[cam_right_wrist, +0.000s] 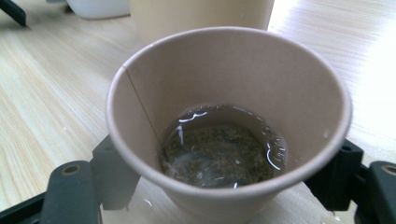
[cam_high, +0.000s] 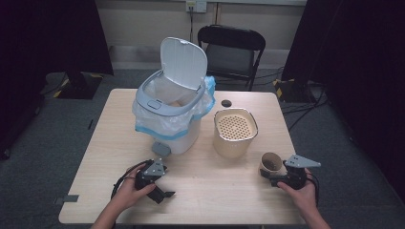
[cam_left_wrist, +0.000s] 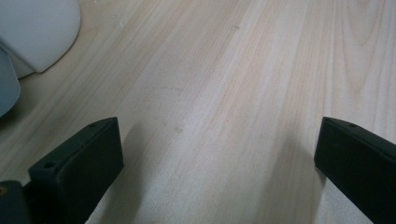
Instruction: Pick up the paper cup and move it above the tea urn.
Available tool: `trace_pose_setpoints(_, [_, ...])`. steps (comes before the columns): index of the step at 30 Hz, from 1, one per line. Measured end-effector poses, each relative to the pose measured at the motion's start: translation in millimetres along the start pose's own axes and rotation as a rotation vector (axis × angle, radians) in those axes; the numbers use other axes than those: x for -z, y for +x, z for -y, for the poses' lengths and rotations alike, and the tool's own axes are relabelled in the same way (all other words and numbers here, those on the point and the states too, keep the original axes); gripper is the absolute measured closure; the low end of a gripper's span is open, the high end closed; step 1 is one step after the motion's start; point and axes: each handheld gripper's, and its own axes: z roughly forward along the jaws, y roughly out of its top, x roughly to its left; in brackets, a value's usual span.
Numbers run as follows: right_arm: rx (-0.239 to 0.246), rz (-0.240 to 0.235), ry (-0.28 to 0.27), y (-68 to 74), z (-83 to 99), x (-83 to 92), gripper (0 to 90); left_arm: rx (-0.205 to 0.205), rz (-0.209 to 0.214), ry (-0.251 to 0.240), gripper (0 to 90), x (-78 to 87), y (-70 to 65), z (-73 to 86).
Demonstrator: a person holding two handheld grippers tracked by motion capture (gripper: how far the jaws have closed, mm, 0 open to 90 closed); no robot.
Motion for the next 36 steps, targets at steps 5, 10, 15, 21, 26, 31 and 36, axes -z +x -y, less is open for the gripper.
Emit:
trace_pose_setpoints(5, [0.000, 0.001, -0.032, -0.3, 2.6, -0.9, 23.5, 0.000, 0.000, 0.000, 0.5, 0.0, 0.0, 0.0])
trace_pose_setpoints(10, [-0.010, 0.001, -0.064, 1.7, 1.5, -1.3, 23.1, -0.001, 0.000, 0.003, 0.4, 0.1, 0.0, -0.1])
trace_pose_setpoints(15, [-0.017, 0.005, -0.072, 1.7, 1.8, -0.8, 24.8, 0.000, 0.000, 0.006, 0.3, 0.2, 0.0, -0.1])
trace_pose_setpoints(21, [0.003, 0.022, -0.060, 1.7, -1.6, 0.7, 25.9, 0.001, 0.001, 0.002, 0.2, 0.0, -0.1, -0.1])
trace_pose_setpoints(26, [-0.007, 0.034, -0.056, -1.8, -9.1, 2.2, 26.4, 0.002, 0.000, 0.004, 0.3, 0.1, -0.1, -0.1])
trace_pose_setpoints(31, [0.003, 0.041, -0.044, -6.0, -18.3, -2.9, 26.7, 0.002, 0.000, 0.004, 0.2, 0.1, -0.1, -0.1])
trace_pose_setpoints(36, [0.037, 0.019, -0.024, -10.2, -26.5, -11.9, 27.0, -0.001, 0.003, 0.003, 0.1, -0.1, -0.3, -0.2])
